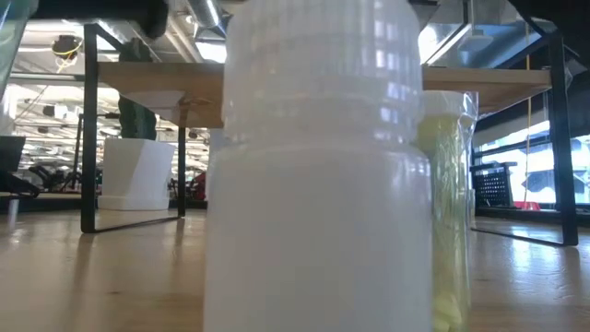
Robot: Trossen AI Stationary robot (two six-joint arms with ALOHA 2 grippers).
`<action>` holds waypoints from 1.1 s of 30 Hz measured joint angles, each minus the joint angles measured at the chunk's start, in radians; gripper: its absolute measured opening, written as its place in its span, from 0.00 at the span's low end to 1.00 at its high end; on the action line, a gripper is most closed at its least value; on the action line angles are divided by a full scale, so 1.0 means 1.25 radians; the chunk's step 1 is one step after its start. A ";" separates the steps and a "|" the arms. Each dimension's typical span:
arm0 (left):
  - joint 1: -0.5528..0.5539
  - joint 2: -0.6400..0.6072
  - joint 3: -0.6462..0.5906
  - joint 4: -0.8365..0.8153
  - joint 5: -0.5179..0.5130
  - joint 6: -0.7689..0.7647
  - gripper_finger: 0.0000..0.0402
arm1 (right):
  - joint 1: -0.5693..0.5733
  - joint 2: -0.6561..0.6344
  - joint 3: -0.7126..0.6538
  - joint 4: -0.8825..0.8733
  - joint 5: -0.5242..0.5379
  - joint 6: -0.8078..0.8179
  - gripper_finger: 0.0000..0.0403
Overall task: Pick and place medicine bottles onto shelf by color
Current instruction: Put the top blue pill bottle on the shelf aligned with the other blue pill bottle
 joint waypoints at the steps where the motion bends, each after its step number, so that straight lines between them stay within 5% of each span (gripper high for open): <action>1: 0.000 0.000 0.000 0.000 0.000 0.000 0.53 | 0.000 -0.011 0.000 -0.009 0.000 0.007 0.30; 11: 0.000 0.000 0.000 0.000 0.000 0.001 0.53 | 0.000 -0.135 0.000 -0.080 0.006 0.028 0.30; 18: 0.005 0.000 0.000 0.000 -0.059 0.003 0.53 | 0.000 -0.229 0.000 -0.197 0.106 0.050 0.30; 28: 0.052 0.000 0.000 0.000 -0.174 0.142 0.53 | -0.013 -0.286 -0.001 -0.334 0.117 0.102 0.30; 33: 0.089 0.000 0.000 0.000 -0.174 0.207 0.53 | -0.016 -0.295 -0.001 -0.403 0.223 0.112 0.30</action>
